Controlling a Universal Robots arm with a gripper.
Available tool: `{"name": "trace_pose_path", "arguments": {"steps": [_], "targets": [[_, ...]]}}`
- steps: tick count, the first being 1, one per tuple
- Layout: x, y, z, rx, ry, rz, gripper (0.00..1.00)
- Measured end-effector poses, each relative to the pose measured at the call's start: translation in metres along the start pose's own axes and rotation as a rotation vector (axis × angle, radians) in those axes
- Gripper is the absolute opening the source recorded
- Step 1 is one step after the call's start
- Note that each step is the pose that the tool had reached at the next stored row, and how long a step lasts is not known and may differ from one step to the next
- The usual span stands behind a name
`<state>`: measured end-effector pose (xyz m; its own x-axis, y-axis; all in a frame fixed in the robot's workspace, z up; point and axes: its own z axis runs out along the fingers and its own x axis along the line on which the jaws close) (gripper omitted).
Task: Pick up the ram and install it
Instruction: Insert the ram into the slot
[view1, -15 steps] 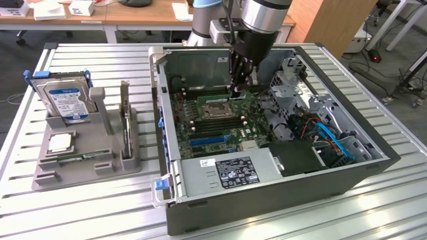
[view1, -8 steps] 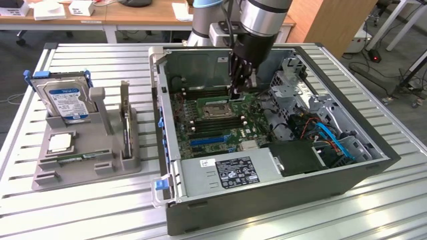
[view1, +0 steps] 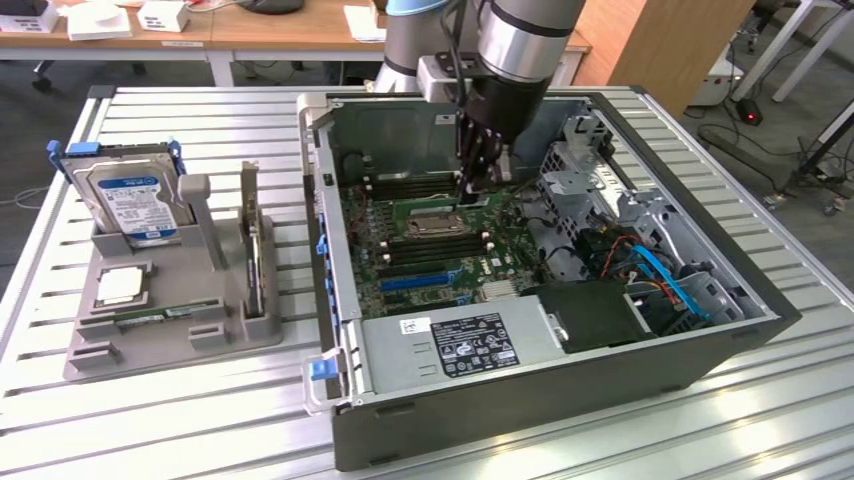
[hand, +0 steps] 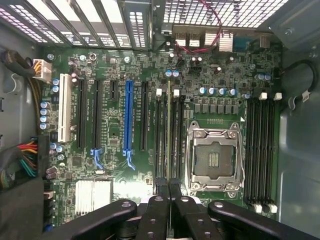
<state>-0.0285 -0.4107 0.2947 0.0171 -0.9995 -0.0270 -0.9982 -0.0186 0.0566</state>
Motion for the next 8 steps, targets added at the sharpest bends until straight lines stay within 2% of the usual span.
{"name": "trace_pose_path", "arguments": {"steps": [8], "targets": [[0.0, -0.0001, 0.001, 0.0001, -0.0003, 0.0, 0.11]]}}
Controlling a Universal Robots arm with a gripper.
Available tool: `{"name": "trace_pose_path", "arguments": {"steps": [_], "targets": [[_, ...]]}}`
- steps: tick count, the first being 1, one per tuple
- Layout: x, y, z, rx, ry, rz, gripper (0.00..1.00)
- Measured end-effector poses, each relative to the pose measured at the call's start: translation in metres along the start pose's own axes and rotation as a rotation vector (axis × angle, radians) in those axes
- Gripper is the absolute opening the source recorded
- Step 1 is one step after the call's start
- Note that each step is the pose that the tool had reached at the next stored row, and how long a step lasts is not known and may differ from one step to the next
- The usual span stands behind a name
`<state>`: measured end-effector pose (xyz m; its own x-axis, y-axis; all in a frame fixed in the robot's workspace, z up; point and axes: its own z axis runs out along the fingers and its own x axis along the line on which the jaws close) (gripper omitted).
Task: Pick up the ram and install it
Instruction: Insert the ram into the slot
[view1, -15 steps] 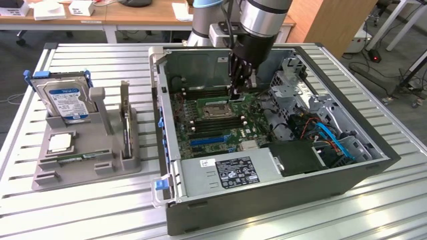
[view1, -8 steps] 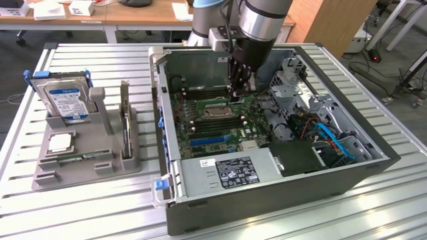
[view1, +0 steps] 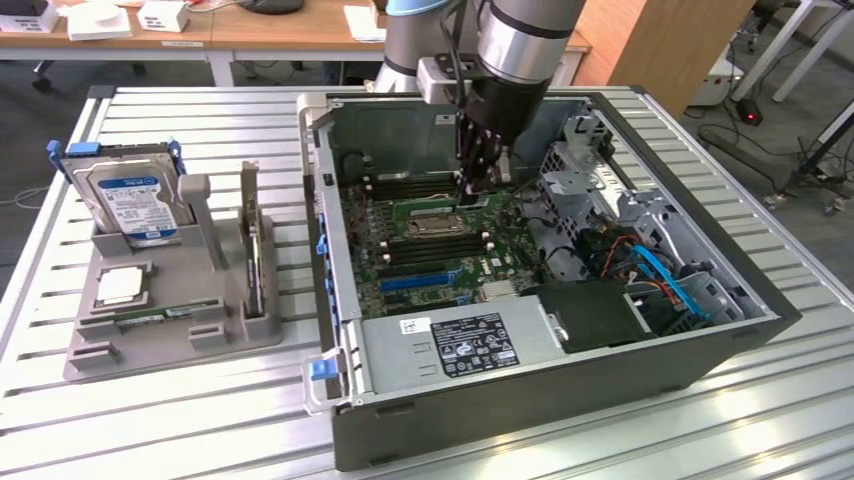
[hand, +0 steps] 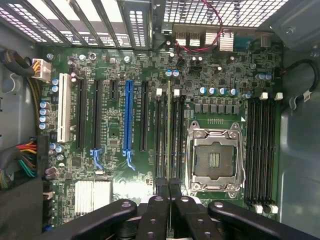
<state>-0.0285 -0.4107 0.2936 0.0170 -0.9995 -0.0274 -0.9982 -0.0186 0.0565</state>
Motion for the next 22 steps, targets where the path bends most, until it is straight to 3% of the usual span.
{"name": "trace_pose_path", "arguments": {"steps": [4, 22], "targets": [[0.0, -0.0001, 0.0038, 0.0, -0.0022, 0.0, 0.11], [0.001, -0.001, 0.018, -0.0001, -0.0022, 0.0, 0.11]]}}
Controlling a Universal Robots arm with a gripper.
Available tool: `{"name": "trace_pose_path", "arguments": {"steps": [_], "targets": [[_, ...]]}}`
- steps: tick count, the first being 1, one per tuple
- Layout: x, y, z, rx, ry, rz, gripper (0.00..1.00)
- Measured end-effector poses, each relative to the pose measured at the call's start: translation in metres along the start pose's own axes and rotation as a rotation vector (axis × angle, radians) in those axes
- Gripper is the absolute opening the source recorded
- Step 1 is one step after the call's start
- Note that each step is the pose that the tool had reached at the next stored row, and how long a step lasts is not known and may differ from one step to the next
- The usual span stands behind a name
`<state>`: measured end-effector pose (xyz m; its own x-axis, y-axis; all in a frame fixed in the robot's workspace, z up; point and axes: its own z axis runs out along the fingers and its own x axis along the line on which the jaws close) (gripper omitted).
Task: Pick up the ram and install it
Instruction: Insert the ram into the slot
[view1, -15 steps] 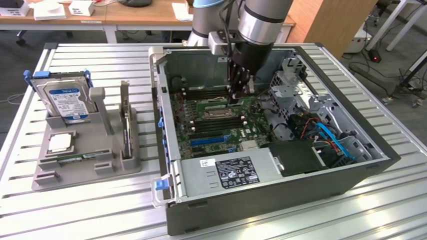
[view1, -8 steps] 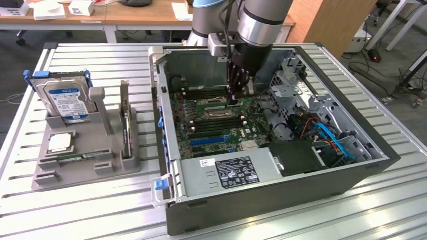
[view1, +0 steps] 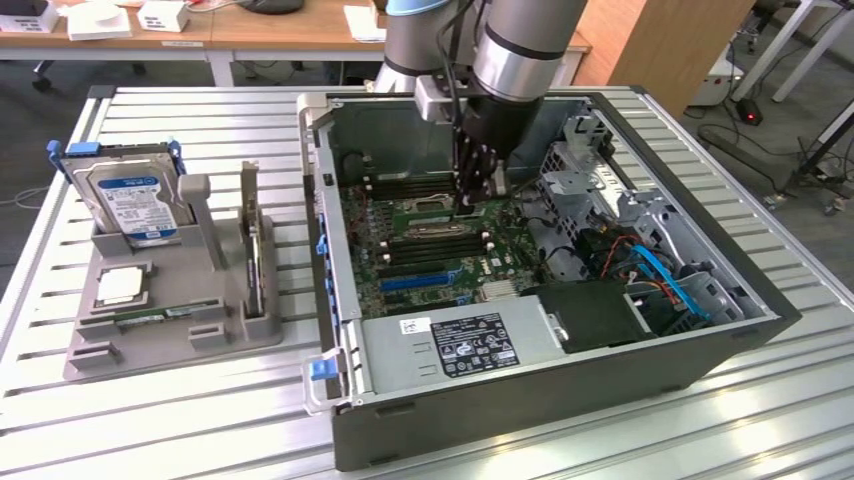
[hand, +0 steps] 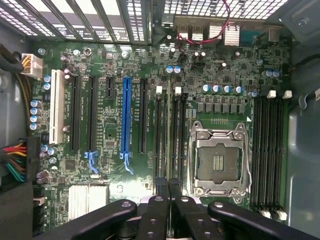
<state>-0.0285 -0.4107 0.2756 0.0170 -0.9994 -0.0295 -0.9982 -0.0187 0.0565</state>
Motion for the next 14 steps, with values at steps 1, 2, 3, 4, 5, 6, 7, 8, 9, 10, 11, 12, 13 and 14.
{"name": "trace_pose_path", "arguments": {"steps": [1, 2, 3, 4, 5, 6, 7, 8, 9, 10, 11, 12, 13, 14], "targets": [[0.0, 0.0, 0.0001, -0.0001, 0.0003, 0.0, 0.11], [0.0001, 0.0, 0.0002, -0.0001, 0.0003, 0.0, 0.11], [0.0, 0.0, 0.0003, -0.0001, 0.0003, 0.0, 0.11], [0.0, 0.0, 0.0004, -0.0001, 0.0001, 0.0, 0.11], [0.0, 0.0, 0.0005, 0.0, 0.0, 0.0, 0.11], [0.0, -0.0001, 0.0012, 0.0002, -0.0005, 0.0, 0.11], [0.0, -0.0001, 0.0021, 0.0001, -0.0004, 0.0, 0.11], [0.0001, -0.0002, 0.003, 0.0, -0.0001, 0.0, 0.11], [0.0001, -0.0002, 0.0041, 0.0, 0.0, 0.0, 0.11], [0.0002, -0.0003, 0.005, 0.0, 0.0, 0.0, 0.11], [0.0002, -0.0003, 0.0058, 0.0, -0.0001, 0.0, 0.11], [0.0002, -0.0004, 0.0067, 0.0, 0.0, 0.0, 0.11], [0.0002, -0.0004, 0.0074, 0.0, -0.0001, 0.0, 0.11], [0.0002, -0.0004, 0.008, 0.0001, -0.0001, 0.0, 0.11]]}}
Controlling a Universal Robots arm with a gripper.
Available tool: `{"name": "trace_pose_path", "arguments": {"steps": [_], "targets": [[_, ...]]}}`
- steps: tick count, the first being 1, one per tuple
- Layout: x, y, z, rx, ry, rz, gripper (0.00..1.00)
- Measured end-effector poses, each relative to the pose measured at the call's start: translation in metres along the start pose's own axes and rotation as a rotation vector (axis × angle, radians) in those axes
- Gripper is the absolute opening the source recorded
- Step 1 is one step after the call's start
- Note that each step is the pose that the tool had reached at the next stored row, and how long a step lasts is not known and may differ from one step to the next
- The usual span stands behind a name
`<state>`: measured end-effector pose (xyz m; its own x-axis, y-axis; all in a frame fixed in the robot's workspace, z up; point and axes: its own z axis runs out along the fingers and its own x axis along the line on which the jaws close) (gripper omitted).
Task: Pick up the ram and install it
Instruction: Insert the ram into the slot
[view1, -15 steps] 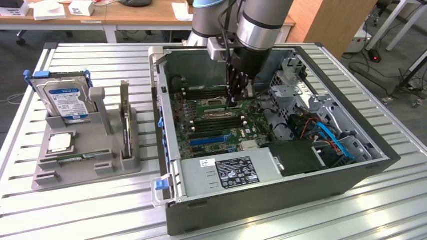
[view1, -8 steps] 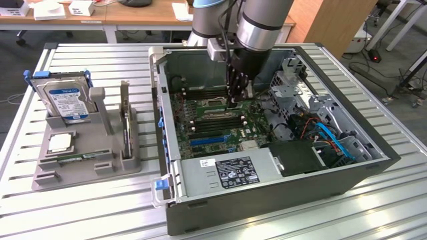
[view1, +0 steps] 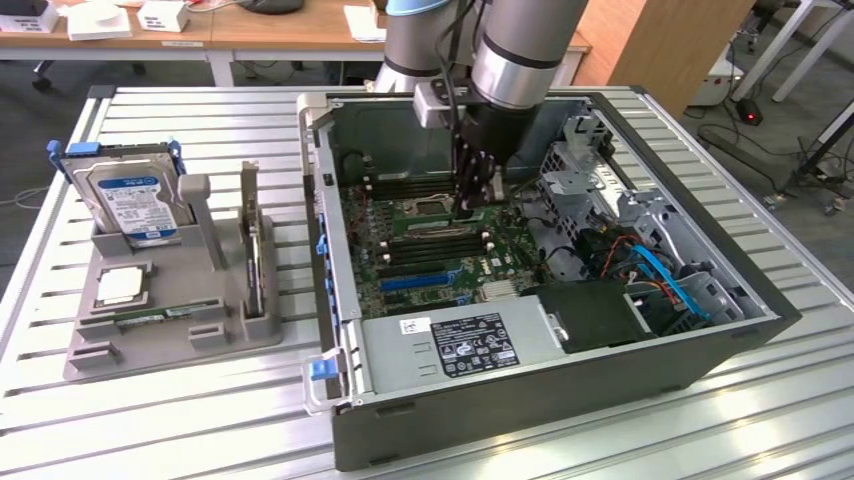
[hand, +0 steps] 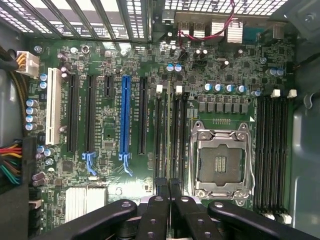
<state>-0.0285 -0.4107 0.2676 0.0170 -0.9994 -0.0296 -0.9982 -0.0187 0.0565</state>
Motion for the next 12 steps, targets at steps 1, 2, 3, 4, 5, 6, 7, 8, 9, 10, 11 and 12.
{"name": "trace_pose_path", "arguments": {"steps": [1, 2, 3, 4, 5, 6, 7, 8, 9, 10, 11, 12], "targets": [[0.0, 0.0, 0.0004, 0.0001, 0.0001, 0.0, 0.11], [0.0, 0.0, 0.0008, 0.0002, 0.0, 0.0, 0.11], [0.0001, -0.0001, 0.0012, 0.0005, 0.0, 0.0, 0.11], [0.0001, -0.0001, 0.0017, 0.0008, -0.0002, 0.0, 0.11], [0.0001, -0.0002, 0.0026, 0.0011, -0.0003, 0.0, 0.11], [0.0001, -0.0002, 0.0037, 0.0014, -0.0002, 0.0, 0.11], [0.0002, -0.0003, 0.0048, 0.0016, -0.0002, 0.0, 0.11], [0.0002, -0.0003, 0.0057, 0.0017, -0.0002, 0.0, 0.11], [0.0002, -0.0003, 0.0059, 0.0017, -0.0001, 0.0, 0.11], [0.0002, -0.0003, 0.0059, 0.0016, 0.0, 0.0, 0.11], [0.0002, -0.0003, 0.0058, 0.0016, 0.0001, 0.0, 0.11], [0.0002, -0.0003, 0.0059, 0.0017, 0.0, 0.0, 0.11]]}}
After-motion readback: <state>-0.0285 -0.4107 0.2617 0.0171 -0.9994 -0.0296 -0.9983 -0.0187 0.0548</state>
